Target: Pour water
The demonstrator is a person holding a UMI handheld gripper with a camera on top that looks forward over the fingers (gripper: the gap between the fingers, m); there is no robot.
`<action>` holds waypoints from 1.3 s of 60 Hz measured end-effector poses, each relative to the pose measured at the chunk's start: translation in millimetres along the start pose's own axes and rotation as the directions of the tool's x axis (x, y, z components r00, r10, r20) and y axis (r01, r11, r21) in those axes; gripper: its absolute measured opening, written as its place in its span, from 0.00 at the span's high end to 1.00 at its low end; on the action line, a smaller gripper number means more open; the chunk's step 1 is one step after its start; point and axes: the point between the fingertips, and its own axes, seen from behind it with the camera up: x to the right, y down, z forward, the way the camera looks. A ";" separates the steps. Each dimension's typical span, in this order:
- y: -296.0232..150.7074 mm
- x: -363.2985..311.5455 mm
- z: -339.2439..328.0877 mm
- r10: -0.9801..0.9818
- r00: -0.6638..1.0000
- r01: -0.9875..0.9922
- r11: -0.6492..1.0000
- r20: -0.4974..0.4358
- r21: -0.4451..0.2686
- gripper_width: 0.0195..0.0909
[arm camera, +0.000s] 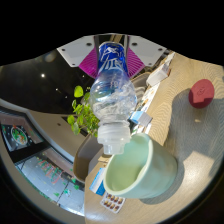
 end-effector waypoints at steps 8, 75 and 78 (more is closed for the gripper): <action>-4.7 -1.9 -5.3 0.012 1.000 -0.012 1.000 0.029 0.003 0.80; -15.5 -132.9 -73.3 0.768 -0.586 -0.800 -0.497 0.259 -0.337 0.69; -17.6 -134.2 -74.3 0.747 -0.614 -0.781 -0.525 0.257 -0.338 0.65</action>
